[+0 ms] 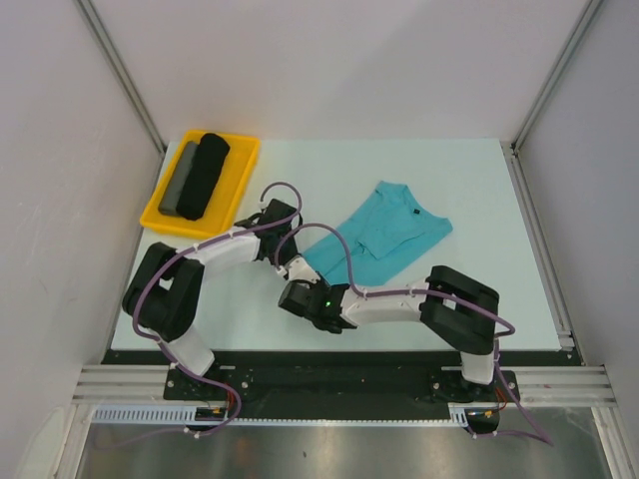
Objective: Roll the t-shirts
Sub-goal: Roll the T-shirt to the center of the board.
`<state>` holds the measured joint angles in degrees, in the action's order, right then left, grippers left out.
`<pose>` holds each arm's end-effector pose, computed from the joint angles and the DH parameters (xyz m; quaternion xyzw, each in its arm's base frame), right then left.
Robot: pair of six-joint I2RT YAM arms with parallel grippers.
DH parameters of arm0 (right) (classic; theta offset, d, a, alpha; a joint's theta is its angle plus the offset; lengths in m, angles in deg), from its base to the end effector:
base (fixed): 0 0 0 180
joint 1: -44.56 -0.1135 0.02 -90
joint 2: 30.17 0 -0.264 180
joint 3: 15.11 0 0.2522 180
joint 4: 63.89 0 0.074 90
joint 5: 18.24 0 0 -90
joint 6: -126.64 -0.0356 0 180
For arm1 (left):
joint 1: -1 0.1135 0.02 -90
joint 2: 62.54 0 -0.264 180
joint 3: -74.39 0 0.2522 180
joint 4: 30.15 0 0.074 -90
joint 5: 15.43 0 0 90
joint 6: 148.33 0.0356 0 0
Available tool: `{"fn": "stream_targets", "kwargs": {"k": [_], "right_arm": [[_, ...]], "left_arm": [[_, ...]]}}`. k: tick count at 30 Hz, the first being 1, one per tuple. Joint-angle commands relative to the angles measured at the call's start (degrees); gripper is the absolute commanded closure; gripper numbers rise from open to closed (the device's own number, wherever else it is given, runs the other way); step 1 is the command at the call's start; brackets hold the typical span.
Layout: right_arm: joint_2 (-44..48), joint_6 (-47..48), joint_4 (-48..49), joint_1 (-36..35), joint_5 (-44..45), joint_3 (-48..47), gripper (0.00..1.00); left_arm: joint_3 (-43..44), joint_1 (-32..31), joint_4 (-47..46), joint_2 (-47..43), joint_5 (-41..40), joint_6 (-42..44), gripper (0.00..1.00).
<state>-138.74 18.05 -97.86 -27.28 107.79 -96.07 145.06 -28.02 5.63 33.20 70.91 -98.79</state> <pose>0.1372 0.3512 0.1565 -0.3453 0.8581 -0.0455 0.3772 0.2881 -0.1572 0.1737 -0.1044 0.9617 -0.1179 0.2243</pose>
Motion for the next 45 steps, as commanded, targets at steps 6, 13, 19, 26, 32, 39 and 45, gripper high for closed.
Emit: {"fn": "stream_targets", "kwargs": {"k": [6, 13, 19, 26, 32, 39, 45], "right_arm": [[11.54, -5.92, 11.05, 10.74, -25.96, 9.36, 0.65], [12.86, -10.67, 18.44, 21.2, -46.3, 15.78, 0.68], [11.46, -14.98, 25.12, 27.53, -57.11, 20.17, 0.69], [9.61, -18.76, 30.93, 31.05, -63.45, 23.25, 0.7], [9.61, -19.12, 30.84, 32.1, -63.89, 23.52, 0.7], [11.01, -19.2, 30.49, 33.16, -63.81, 23.96, 0.68], [17.85, -16.31, 24.35, 30.97, -57.05, 24.04, 0.48]], "left_arm": [[4.97, 0.45, 0.04, -2.57, 2.25, 1.09, 0.55], [3.75, 1.24, -1.54, -8.28, 4.7, 0.22, 0.46], [-3.9, 1.07, -8.65, -12.6, 9.01, -1.37, 0.59], [-7.68, 0.01, -14.9, -10.84, 13.68, -3.47, 0.74], [-7.16, -0.78, -17.88, -6.98, 15.26, -4.53, 0.75], [-5.67, -1.22, -17.19, -0.92, 13.86, -4.97, 0.79], [-3.56, -1.4, -14.73, 1.9, 12.1, -4.27, 0.8]]}}
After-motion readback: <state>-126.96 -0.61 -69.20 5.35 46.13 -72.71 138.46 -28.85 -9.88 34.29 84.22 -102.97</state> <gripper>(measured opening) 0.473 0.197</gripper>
